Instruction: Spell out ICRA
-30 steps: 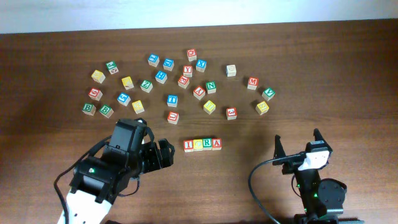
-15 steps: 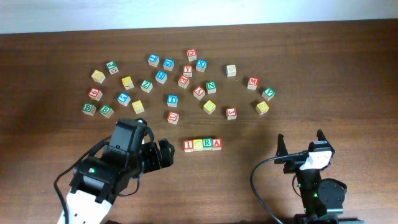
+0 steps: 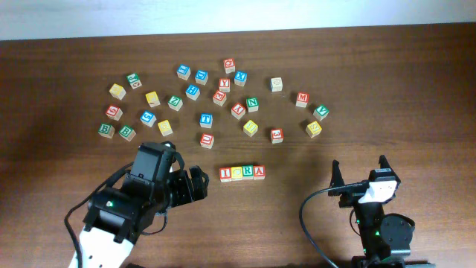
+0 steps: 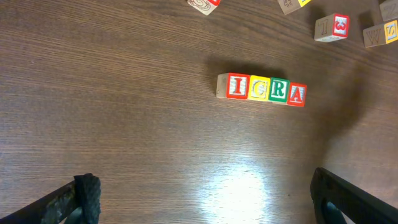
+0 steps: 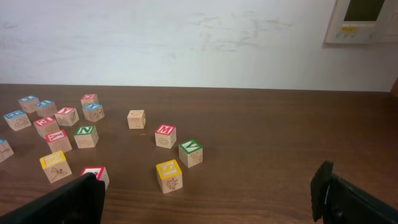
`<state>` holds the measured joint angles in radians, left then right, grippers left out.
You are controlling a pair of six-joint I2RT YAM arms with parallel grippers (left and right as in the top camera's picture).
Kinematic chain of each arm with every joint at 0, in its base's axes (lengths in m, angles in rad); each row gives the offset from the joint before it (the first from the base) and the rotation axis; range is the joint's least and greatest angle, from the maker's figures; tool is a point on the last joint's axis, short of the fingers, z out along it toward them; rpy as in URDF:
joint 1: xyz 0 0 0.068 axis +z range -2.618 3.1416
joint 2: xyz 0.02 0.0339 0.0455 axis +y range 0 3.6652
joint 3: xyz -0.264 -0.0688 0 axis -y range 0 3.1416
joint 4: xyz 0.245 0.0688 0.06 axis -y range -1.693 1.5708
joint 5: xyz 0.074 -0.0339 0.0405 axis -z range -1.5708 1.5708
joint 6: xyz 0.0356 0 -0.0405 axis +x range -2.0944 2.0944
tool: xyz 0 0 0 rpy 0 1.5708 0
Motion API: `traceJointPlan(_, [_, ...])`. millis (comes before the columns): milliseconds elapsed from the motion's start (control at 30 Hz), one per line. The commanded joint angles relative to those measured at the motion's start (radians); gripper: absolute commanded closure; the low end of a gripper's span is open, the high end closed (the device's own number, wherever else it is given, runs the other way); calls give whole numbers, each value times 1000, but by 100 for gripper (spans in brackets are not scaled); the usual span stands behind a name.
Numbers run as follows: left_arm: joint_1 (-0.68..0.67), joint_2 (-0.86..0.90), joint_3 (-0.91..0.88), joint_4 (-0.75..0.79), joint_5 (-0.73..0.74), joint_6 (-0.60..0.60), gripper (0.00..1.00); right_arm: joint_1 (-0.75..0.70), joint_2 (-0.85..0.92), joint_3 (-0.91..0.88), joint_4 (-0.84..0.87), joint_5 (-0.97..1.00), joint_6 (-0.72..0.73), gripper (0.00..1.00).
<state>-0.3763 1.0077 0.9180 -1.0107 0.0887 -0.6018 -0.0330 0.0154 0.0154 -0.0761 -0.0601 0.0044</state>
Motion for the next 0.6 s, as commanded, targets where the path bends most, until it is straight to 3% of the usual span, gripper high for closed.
traceJointPlan(0, [6, -4, -2, -1, -11, 5, 1, -7, -12, -10, 2, 5, 11, 2])
traceJointPlan(567, [6, -17, -2, -2, -11, 5, 1, -7, -12, -10, 2, 5, 11, 2])
